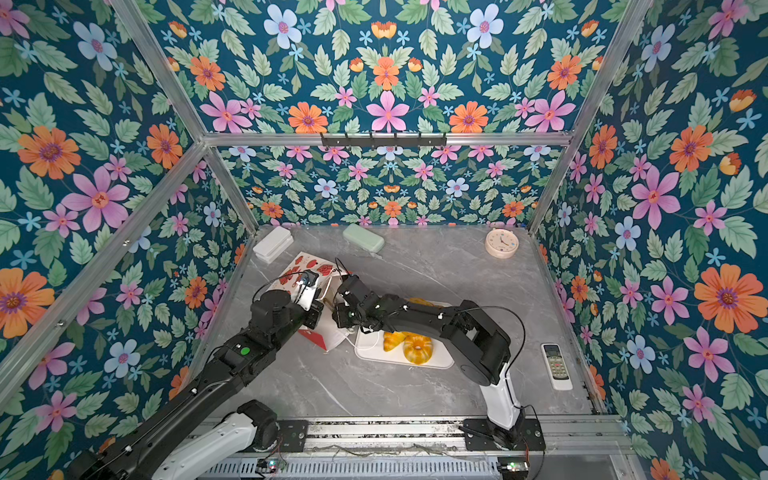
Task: Take the fake bread out of the paper bag
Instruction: 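Close the right tongs on the small yellow ring bread inside the bag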
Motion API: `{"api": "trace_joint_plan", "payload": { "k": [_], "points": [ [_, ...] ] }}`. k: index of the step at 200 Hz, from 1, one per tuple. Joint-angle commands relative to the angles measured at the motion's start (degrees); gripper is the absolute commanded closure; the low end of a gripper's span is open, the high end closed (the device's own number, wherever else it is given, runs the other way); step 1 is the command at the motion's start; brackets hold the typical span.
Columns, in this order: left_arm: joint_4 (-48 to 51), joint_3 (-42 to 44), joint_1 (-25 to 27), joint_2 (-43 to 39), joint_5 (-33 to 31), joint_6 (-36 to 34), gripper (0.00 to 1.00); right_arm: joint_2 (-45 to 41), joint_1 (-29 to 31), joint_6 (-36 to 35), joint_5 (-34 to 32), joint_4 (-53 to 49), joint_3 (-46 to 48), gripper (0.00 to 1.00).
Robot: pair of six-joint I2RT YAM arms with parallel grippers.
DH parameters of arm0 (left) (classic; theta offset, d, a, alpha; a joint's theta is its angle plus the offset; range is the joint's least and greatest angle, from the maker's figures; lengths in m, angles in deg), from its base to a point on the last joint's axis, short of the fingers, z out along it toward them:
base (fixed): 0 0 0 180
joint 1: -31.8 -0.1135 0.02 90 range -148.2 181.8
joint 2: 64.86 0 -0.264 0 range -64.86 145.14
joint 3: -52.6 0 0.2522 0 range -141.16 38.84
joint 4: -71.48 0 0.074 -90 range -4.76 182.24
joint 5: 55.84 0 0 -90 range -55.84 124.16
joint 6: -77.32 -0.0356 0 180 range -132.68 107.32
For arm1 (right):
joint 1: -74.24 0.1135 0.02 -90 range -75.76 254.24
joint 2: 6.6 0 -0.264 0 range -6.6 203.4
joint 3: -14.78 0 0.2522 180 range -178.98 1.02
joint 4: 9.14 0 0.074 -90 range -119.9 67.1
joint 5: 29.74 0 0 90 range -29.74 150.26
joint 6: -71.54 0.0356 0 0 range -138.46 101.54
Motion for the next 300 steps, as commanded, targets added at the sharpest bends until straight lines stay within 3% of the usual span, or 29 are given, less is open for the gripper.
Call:
{"api": "trace_joint_plan", "payload": {
  "k": [1,176,251,300],
  "points": [
    [-1.09,0.01,-0.04,-0.24,-0.59,0.25,1.00,-0.58,-0.41,1.00,1.13,3.71,0.20,0.63],
    [-2.54,-1.90,-0.08,4.05,-2.00,2.21,1.00,3.97,-0.33,1.56,5.27,3.32,-4.76,0.60],
    [-2.36,-2.58,-0.04,3.92,2.48,3.64,1.00,8.42,-0.82,2.16,4.80,1.74,-10.55,0.58],
    [-1.88,-2.10,-0.04,3.37,2.52,3.70,1.00,8.55,-1.05,1.64,5.08,2.75,-10.98,0.73]
  ]
}}
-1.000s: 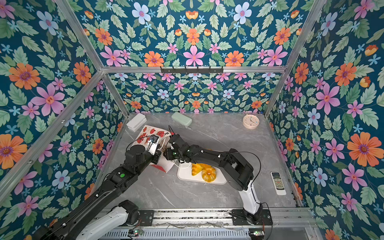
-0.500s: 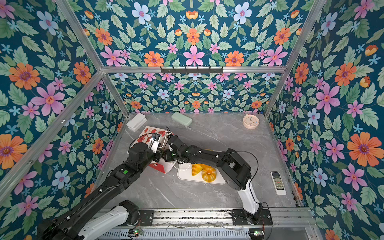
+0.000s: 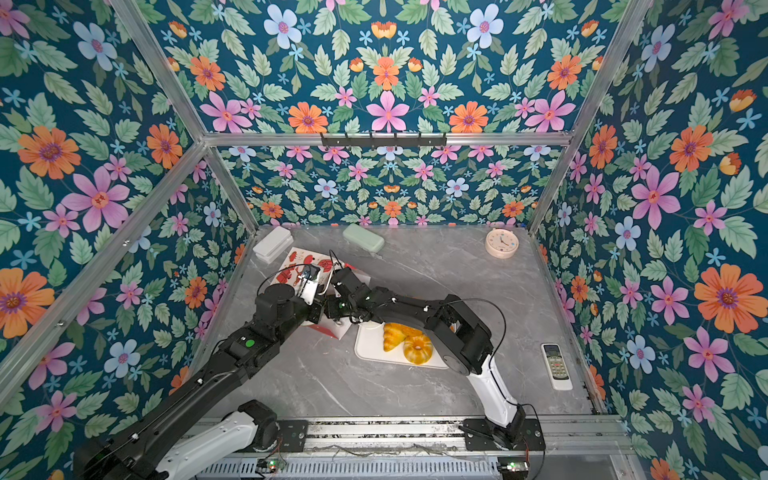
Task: Take the fake bread out of the paper bag
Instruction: 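Close the right tongs on the small yellow ring bread inside the bag, then lift the small yellow ring out of the bag and carry it over the tray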
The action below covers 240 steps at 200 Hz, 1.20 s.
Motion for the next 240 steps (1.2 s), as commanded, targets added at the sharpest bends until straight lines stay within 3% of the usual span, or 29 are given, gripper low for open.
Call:
{"api": "trace_joint_plan", "payload": {
  "k": [1,76,140,240],
  "points": [
    [-1.04,0.04,0.07,-0.26,1.15,0.45,1.00,-0.53,-0.12,-0.63,-0.14,2.13,0.15,0.73],
    [-0.27,0.46,0.07,-1.04,-0.44,0.37,1.00,-5.26,-0.54,-0.74,-0.76,4.90,7.90,0.90],
    [1.24,0.20,0.07,-1.33,-2.04,-0.26,1.00,-12.89,-0.69,-1.29,-2.01,4.25,15.76,0.96],
    [0.97,-0.50,0.07,1.20,-4.10,-0.76,1.00,-24.82,-1.90,-4.48,-0.55,-12.62,19.74,0.97]
  ]
}}
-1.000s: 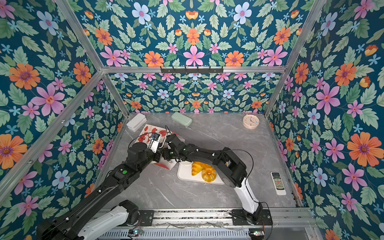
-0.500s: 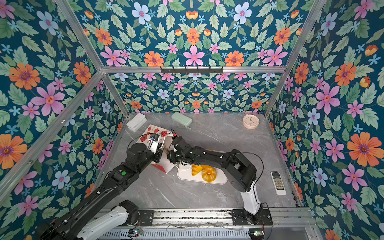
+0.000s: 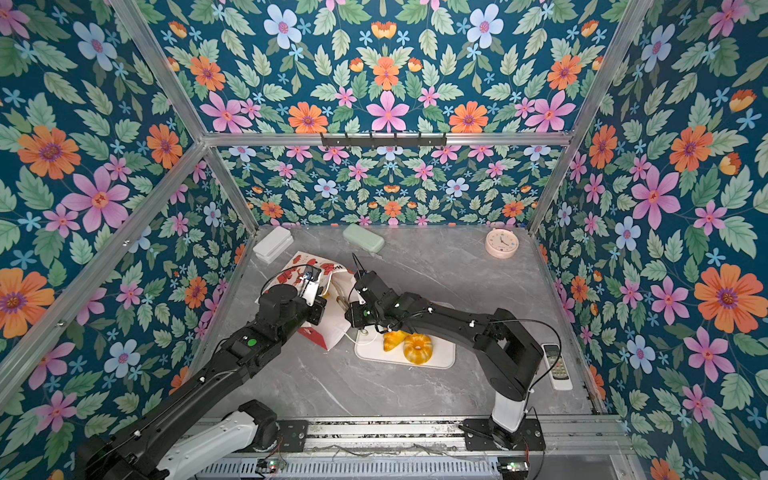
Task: Take the fake bread out of the paper bag
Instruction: 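Lift the small yellow ring out of the bag and carry it over the tray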
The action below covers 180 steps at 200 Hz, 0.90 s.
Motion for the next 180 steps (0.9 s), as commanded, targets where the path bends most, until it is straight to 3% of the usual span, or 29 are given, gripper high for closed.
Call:
{"api": "trace_joint_plan", "payload": {
  "k": [1,92,180],
  "points": [
    [-0.29,-0.51,0.01,0.08,-1.48,-0.68,1.00,-2.46,-0.64,-2.20,0.69,-6.00,0.67,0.97],
    [0.37,-0.87,-0.08,0.99,-6.35,-0.63,1.00,-19.50,-0.89,-4.62,0.92,-21.16,8.05,0.97],
    [1.95,-1.12,-0.25,2.10,-14.01,0.31,1.00,-32.12,-0.91,-7.09,-4.32,-41.27,6.97,0.96]
  ]
}}
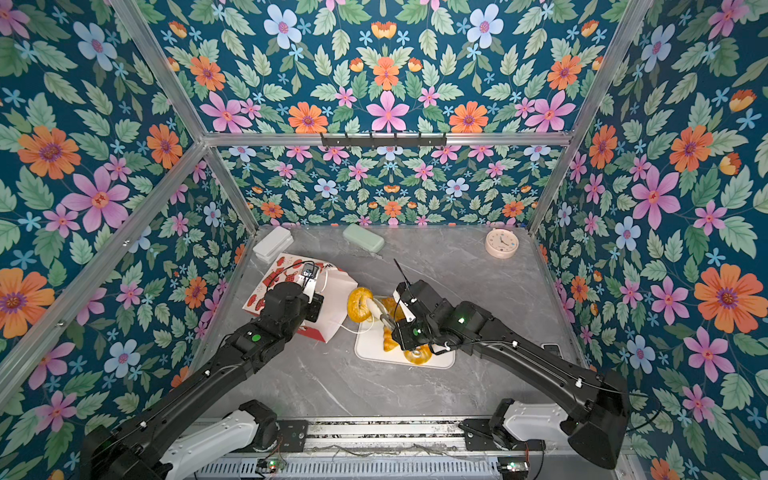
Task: Take the fake bread out of the paper bag
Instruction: 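Lift the small yellow ring out of the bag and carry it over the tray, then lower the small yellow ring onto the tray and open the right tongs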
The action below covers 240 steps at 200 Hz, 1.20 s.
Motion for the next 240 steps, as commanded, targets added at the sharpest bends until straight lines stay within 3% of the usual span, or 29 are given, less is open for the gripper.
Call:
{"api": "trace_joint_plan", "payload": {
  "k": [1,54,175,240],
  "points": [
    [0.29,-0.07,-0.03,-0.34,-4.16,0.43,1.00,-1.17,0.03,-1.69,-2.02,-7.68,-0.82,0.96],
    [1.54,0.27,-0.35,-1.21,-10.84,0.80,1.00,1.32,0.14,-3.20,2.31,-10.98,-0.88,0.96],
    [1.11,1.45,-0.34,-3.68,-9.18,1.01,1.00,12.99,2.09,-6.79,-0.92,-15.91,-6.24,0.95],
    [1.27,1.43,-0.35,-3.82,-8.86,1.13,1.00,14.80,2.37,-6.75,-0.95,-15.51,-7.56,0.81]
  ]
}}
